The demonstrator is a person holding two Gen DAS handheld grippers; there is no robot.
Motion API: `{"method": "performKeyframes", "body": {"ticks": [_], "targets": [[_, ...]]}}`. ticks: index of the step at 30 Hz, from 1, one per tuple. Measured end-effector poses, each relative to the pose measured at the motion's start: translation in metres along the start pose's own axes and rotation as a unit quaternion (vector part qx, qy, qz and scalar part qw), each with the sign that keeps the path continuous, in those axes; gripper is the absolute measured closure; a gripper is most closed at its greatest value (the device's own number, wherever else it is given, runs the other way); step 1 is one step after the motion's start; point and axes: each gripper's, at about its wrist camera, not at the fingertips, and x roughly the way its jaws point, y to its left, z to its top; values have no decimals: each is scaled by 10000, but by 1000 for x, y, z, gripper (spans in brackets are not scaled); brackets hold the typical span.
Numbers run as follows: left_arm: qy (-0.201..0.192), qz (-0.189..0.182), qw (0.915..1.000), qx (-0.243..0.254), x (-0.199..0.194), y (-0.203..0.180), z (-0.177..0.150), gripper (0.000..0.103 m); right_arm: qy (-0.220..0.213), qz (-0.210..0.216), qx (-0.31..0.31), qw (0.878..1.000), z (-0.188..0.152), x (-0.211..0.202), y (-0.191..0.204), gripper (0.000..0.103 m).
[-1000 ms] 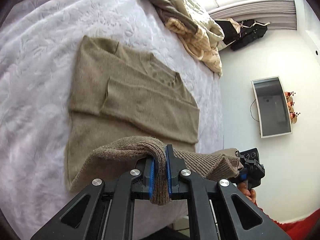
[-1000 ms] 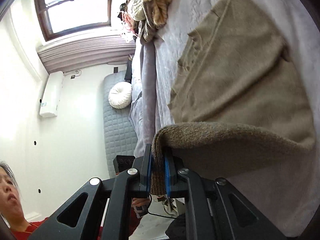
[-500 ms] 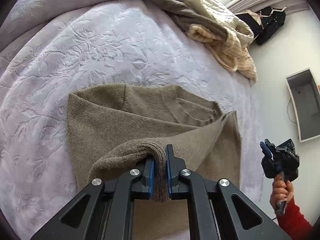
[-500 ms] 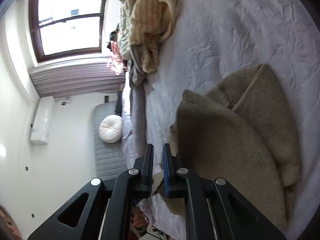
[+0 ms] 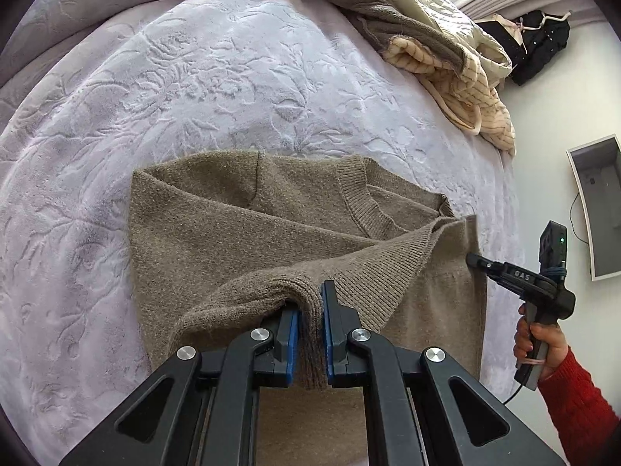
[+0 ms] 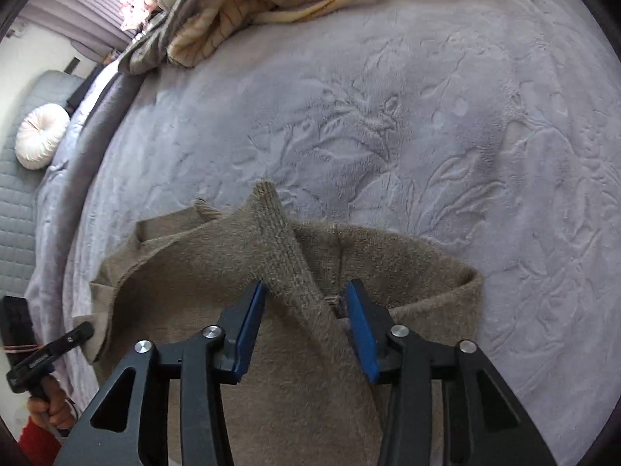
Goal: Fold small clothes
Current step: 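Lay the hem down near the collar and open both grippers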
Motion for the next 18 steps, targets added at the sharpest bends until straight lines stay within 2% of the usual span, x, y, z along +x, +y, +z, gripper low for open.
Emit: {"method": "performKeyframes", "body": {"ticks": [4, 6, 9, 11, 14, 15, 16, 18], "targets": [[-135, -124, 9998, 106, -11, -8, 4, 92, -503, 182, -94, 9985, -8, -28, 5, 95], [-157, -114, 9997, 163, -9, -10, 12, 92, -580, 164, -35, 9982, -8, -36, 0, 96], [-170, 32, 9998, 10, 7, -6, 29, 92, -509, -74, 136, 9986, 0, -22, -9, 96], [-140, 273, 9994, -175, 19, -2, 36, 92, -411, -149, 263, 9987, 1, -9, -14, 96], [158, 557, 9973, -456, 29, 2, 40, 92, -373, -162, 381, 9984, 0, -2, -16, 95], [153, 568, 9972, -462, 26, 1, 39, 92, -376, -131, 437, 9982, 0, -4, -16, 94], [65, 584, 9974, -407, 18, -2, 37, 88, -377, -110, 475, 9981, 0, -7, -17, 88], [-183, 850, 9960, -204, -1, -9, 34, 86, -430, -123, 441, 9980, -4, -17, -20, 84]]}}
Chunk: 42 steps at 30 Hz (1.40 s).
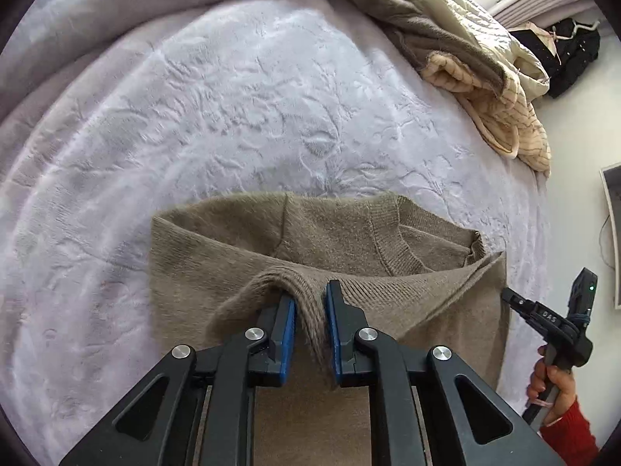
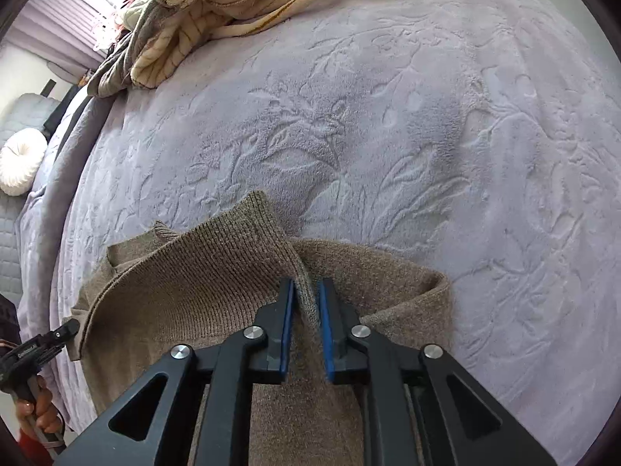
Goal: Fold small clothes
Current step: 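Lay the hem down near the collar and open both grippers, then withdraw both open grippers from the folded sweater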
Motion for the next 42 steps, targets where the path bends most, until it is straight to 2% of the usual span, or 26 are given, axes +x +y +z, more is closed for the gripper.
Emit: {"method": "performKeyframes", "body": {"ticks": [2, 6, 9, 11, 15, 18, 19, 23, 26, 30, 32, 35, 37, 38, 42], "targets": [[-349, 291, 9985, 296, -26, -5, -2, 86, -84, 66, -77, 9999, -4, -12, -5, 83], [-576, 419, 9958, 567, -52, -7, -2, 86, -203, 122, -81, 9997, -12, -30, -11, 84], [-272, 185, 9966, 753, -42, -13, -7, 86, -307, 255, -158, 9991, -18, -38, -4, 84], [-1, 76, 9963, 854, -23, -21, -14, 86, -230, 376, -302, 9986, -20, -35, 7, 84], [318, 151, 9952, 913, 19, -33, -19, 86, -64, 321, -579, 9978, -21, -13, 30, 84], [256, 562, 9956, 703, 45, -25, -8, 86, 39, 122, -516, 9986, -19, 6, 31, 84], [238, 590, 9965, 537, 51, -17, -3, 86, 36, 73, -463, 9989, -18, 11, 28, 85], [196, 156, 9997, 12, 53, 8, 9, 86, -74, -54, -335, 9994, -10, 17, 16, 88], [88, 436, 9989, 134, 40, 12, 10, 86, -56, 87, -234, 9997, -9, 12, 8, 88], [84, 493, 9987, 107, 21, 23, 6, 86, -69, 22, -148, 9999, -14, -1, 2, 84], [81, 737, 9971, 150, 9, 27, 1, 86, -24, 105, -20, 9999, -19, -8, -3, 84], [125, 672, 9976, 49, -8, 40, -17, 86, 22, 305, 130, 9994, -32, -20, -10, 79], [206, 582, 9980, -118, -20, 50, -33, 86, 78, 474, 231, 9986, -46, -27, -13, 64], [248, 535, 9980, -219, -25, 56, -42, 86, 116, 566, 276, 9980, -55, -31, -14, 61], [388, 260, 9962, -735, -41, 74, -82, 86, 354, 964, 423, 9938, -98, -41, -14, 61]]}}
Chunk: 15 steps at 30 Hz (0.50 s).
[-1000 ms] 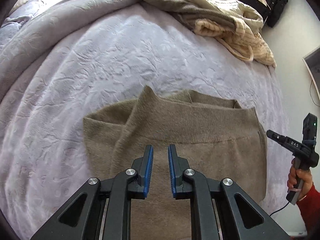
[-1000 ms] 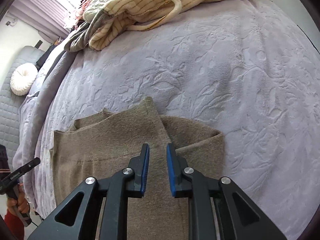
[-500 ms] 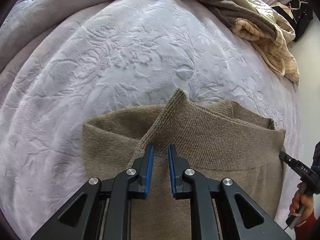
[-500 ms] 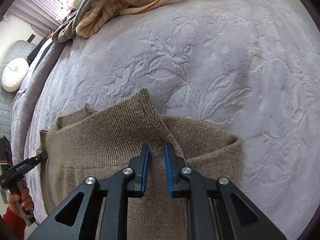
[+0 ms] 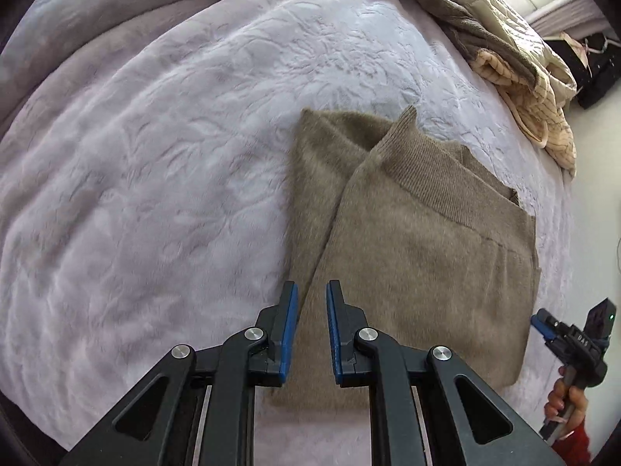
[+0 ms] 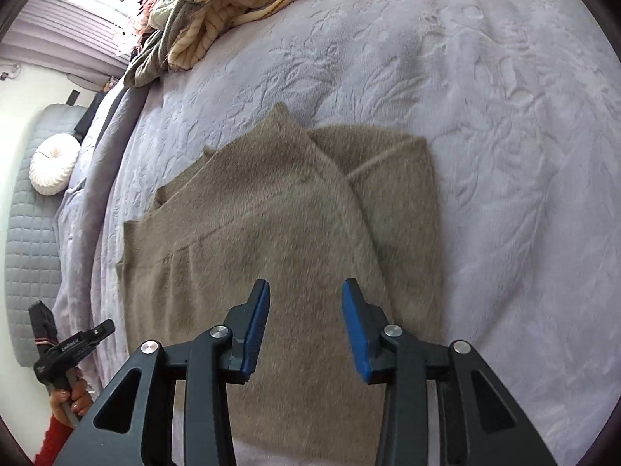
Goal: Fold small clothes
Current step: 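Withdraw both open grippers from the folded sweater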
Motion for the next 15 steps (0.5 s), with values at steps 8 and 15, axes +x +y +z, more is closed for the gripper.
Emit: {"method": "performKeyframes", "body": {"ticks": [8, 15], "targets": [[439, -811, 9865, -1350, 12, 46, -74, 58, 547, 887, 935, 9901, -97, 3, -19, 49], [414, -1247, 9763, -1721, 31, 43, -89, 33, 222, 1289, 2101, 9689, -130, 11, -56, 49]]}}
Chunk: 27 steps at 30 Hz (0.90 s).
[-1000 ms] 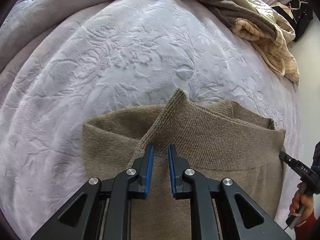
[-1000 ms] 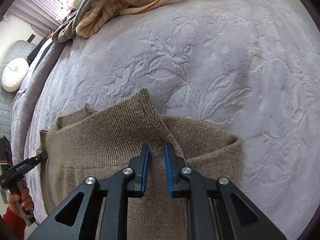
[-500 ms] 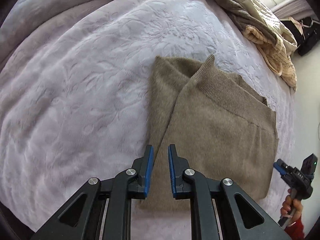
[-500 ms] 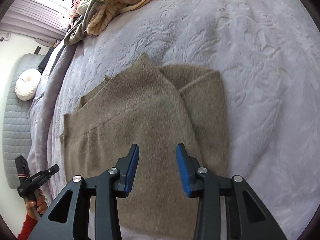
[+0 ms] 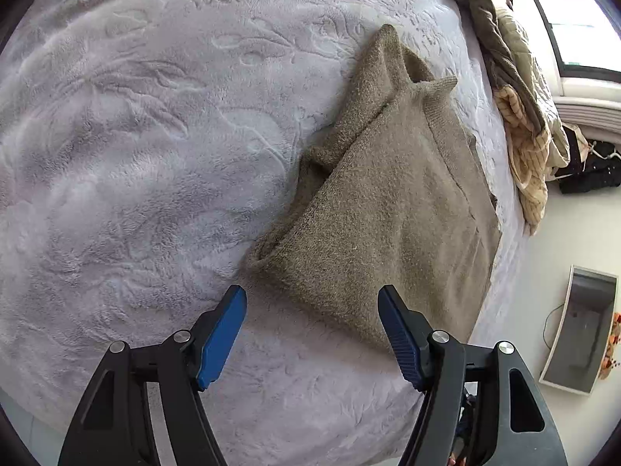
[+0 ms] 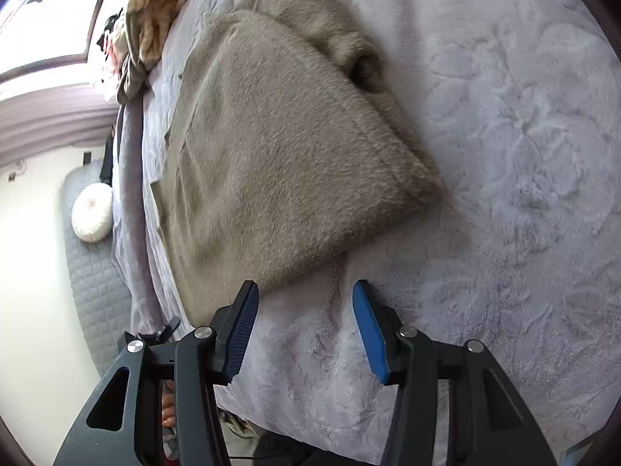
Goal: Fold small clothes
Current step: 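Withdraw both open grippers from the folded sweater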
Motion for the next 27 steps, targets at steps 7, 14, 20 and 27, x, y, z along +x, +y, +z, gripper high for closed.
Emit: {"method": "performKeyframes", "body": {"ticks": [7, 14, 20, 27], "targets": [[-240, -56, 9996, -161, 11, -5, 9, 78, -607, 452, 956, 9925, 22, -1, -19, 75], [-597, 276, 9918, 1099, -17, -37, -4, 93, -490, -186, -398, 9978, 26, -21, 27, 95], [-380, 530, 9946, 802, 1, 5, -2, 93, -141, -930, -464, 9945, 37, 18, -3, 95], [-627, 1031, 9887, 889, -29, 31, -8, 93, 61, -1222, -762, 9896, 18, 9, 20, 88]]}}
